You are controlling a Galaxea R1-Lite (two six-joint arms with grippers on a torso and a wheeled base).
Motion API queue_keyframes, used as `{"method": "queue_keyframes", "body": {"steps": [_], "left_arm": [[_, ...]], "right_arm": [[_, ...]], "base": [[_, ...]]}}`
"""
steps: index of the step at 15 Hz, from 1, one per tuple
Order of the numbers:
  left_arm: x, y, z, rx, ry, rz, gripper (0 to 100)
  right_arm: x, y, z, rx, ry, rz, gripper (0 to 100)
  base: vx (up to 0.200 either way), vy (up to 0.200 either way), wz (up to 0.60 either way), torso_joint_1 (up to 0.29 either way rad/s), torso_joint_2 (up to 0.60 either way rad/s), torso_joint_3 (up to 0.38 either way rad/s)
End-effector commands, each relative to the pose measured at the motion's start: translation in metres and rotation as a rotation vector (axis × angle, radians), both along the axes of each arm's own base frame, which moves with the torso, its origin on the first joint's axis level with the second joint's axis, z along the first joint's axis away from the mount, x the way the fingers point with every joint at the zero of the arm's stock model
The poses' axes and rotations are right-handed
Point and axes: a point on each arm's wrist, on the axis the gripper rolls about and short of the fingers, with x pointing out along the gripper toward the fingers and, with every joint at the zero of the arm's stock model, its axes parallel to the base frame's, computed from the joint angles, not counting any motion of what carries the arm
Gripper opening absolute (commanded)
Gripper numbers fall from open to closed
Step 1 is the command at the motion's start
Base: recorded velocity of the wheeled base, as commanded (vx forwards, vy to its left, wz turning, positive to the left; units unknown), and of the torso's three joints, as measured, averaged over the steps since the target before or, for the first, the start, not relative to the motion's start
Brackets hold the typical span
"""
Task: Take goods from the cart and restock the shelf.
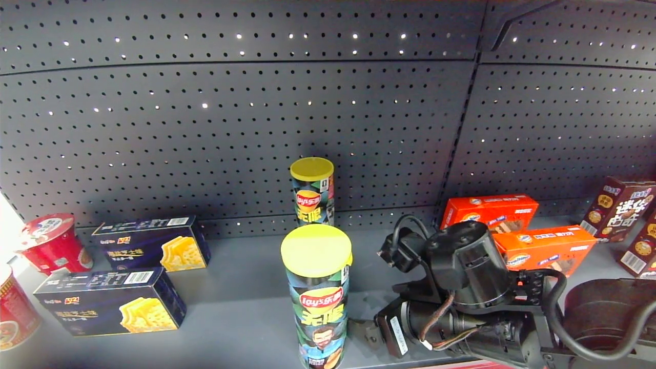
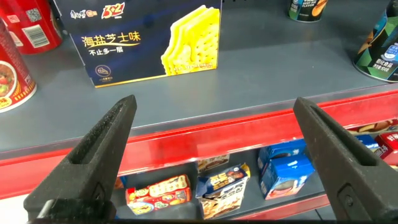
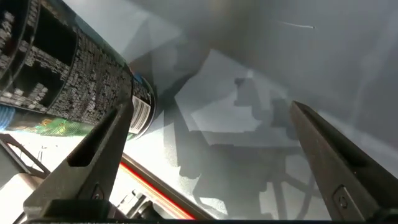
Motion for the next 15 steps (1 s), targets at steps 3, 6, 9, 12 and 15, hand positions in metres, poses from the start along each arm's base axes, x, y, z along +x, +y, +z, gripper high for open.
{"method": "queue_keyframes", "body": {"steps": [3, 6, 9, 12, 15], "left_arm": [[0.000, 0.000, 0.000, 0.000, 0.002, 0.001, 100], [0.000, 0.000, 0.000, 0.000, 0.000, 0.001, 100], [0.000, 0.000, 0.000, 0.000, 0.002, 0.000, 100], [0.000, 0.000, 0.000, 0.000, 0.002, 0.001, 100], [0.000, 0.000, 0.000, 0.000, 0.002, 0.001, 100]], "right_arm": [[-0.002, -0.017, 0.013, 0.021, -0.034, -0.045, 100], [-0.014, -0.038, 0.043, 0.107, -0.097, -0.061, 100], [-0.044, -0.077, 0.065, 0.164, -0.171, -0.074, 100], [-0.067, -0.128, 0.060, 0.187, -0.207, -0.165, 100], [-0.093, -0.181, 0.055, 0.168, -0.342, -0.325, 100]], "base": [[0.000, 0.000, 0.00, 0.000, 0.00, 0.000], [0.000, 0.000, 0.00, 0.000, 0.00, 0.000], [0.000, 0.000, 0.00, 0.000, 0.00, 0.000], [0.000, 0.000, 0.00, 0.000, 0.00, 0.000], [0.000, 0.000, 0.00, 0.000, 0.00, 0.000]]}}
